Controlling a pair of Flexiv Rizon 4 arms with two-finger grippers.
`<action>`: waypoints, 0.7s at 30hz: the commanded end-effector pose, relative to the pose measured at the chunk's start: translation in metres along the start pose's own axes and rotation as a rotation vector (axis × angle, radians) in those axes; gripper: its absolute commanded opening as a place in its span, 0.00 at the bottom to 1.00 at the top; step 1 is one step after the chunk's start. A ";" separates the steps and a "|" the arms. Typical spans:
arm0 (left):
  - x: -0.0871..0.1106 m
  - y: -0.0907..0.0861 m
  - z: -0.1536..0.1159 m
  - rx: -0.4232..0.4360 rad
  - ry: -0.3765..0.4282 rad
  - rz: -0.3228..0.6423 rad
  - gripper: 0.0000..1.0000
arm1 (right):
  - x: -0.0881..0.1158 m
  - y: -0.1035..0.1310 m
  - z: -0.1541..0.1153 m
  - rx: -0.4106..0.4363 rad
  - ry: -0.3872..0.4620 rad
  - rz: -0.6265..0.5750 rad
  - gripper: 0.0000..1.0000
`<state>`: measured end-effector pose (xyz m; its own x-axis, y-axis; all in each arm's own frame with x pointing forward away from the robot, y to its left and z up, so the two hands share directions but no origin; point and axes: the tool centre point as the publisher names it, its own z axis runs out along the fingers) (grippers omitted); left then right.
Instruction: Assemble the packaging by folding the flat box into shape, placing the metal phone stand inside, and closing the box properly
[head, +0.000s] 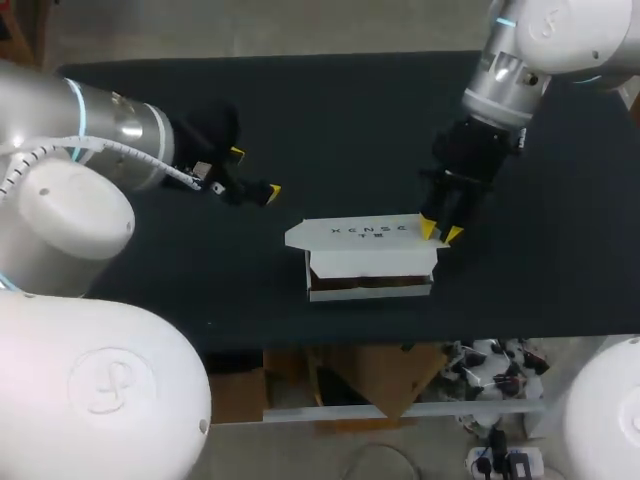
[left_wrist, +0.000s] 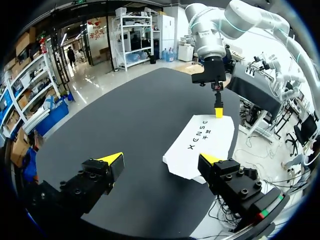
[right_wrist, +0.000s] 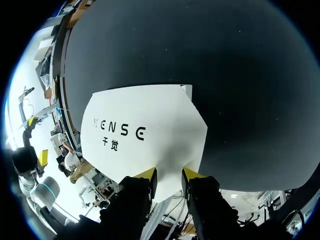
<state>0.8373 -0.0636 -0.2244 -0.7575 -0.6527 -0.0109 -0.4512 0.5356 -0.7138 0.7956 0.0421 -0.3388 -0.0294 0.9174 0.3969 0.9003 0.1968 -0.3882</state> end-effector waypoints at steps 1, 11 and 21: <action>0.001 -0.004 0.000 -0.229 -0.004 -0.001 1.00 | 0.000 -0.003 0.001 -0.009 -0.001 -0.002 0.35; 0.006 -0.008 0.005 -0.256 0.039 -0.210 1.00 | -0.001 -0.004 0.002 -0.016 0.002 -0.003 0.34; 0.016 -0.019 0.015 -0.382 0.020 -0.548 1.00 | -0.002 -0.003 0.003 -0.017 0.003 -0.003 0.33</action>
<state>0.8357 -0.0818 -0.2241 -0.4860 -0.8242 0.2907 -0.7812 0.2606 -0.5672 0.7936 0.0408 -0.3396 -0.0312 0.9162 0.3995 0.9054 0.1952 -0.3769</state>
